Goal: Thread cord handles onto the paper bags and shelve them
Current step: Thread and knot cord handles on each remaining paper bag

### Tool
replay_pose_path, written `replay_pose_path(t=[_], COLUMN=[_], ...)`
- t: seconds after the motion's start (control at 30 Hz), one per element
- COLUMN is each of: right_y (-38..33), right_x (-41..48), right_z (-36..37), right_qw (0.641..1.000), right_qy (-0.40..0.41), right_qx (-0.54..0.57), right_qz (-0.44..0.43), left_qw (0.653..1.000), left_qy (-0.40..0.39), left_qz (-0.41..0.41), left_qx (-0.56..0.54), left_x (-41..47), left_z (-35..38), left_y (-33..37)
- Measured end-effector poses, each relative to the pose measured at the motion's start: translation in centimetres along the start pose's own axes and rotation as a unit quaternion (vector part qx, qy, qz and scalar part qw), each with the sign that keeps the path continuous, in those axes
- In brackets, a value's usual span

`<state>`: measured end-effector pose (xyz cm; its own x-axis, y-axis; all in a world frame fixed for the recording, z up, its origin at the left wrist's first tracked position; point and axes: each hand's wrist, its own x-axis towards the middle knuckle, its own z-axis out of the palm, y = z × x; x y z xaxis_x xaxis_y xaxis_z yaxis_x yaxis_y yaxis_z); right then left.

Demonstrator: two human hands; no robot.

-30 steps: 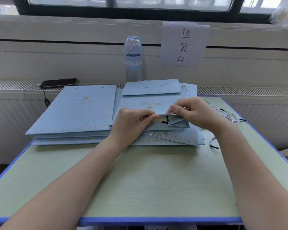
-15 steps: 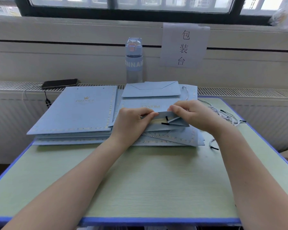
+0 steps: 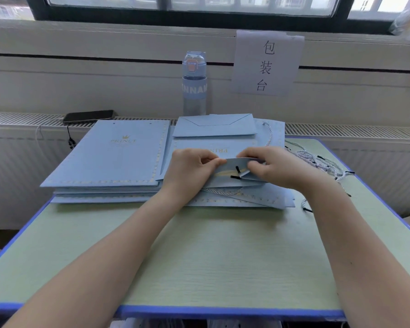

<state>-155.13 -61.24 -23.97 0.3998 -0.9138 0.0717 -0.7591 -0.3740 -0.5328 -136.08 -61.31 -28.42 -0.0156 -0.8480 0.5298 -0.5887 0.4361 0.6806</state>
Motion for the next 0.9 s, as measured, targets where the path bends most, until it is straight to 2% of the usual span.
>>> replay_pose_path(t=[0.07, 0.17, 0.3, 0.4, 0.5, 0.6, 0.7, 0.83, 0.9], right_y=[0.0, -0.2, -0.3, -0.8, -1.3, -1.3, -1.1, -0.4, -0.1], right_x=[0.1, 0.0, 0.1, 0.3, 0.4, 0.3, -0.1, 0.1, 0.3], right_z=[0.2, 0.3, 0.5, 1.0, 1.7, 1.5, 0.9, 0.8, 0.7], right_qw=[1.0, 0.999, 0.997, 0.997, 0.995, 0.992, 0.98, 0.979, 0.978], right_qy=[-0.001, 0.025, 0.053, 0.071, 0.083, 0.109, 0.163, 0.178, 0.178], right_qx=[-0.011, 0.035, 0.053, 0.032, -0.003, 0.031, 0.099, 0.09, 0.099], right_qz=[0.014, 0.006, -0.004, -0.024, -0.056, -0.059, -0.056, -0.048, -0.051], left_qw=[1.0, 0.994, 0.967, 0.941, 0.932, 0.933, 0.951, 0.961, 0.966], left_qy=[0.003, 0.019, 0.021, 0.042, 0.074, 0.084, 0.054, 0.008, 0.012], left_qz=[0.023, 0.094, 0.247, 0.319, 0.338, 0.337, 0.303, 0.27, 0.258], left_qx=[0.016, 0.043, 0.054, 0.101, 0.107, 0.092, 0.022, -0.049, -0.012], left_x=[0.0, -0.3, -0.2, 0.0, -0.1, -0.1, 0.1, 0.0, 0.1], left_z=[0.1, 0.2, 0.0, 0.0, 0.5, 0.6, 0.2, -0.3, -0.7], left_y=[-0.2, -0.6, -0.7, -1.0, -1.4, -1.6, -1.6, -1.4, -1.3])
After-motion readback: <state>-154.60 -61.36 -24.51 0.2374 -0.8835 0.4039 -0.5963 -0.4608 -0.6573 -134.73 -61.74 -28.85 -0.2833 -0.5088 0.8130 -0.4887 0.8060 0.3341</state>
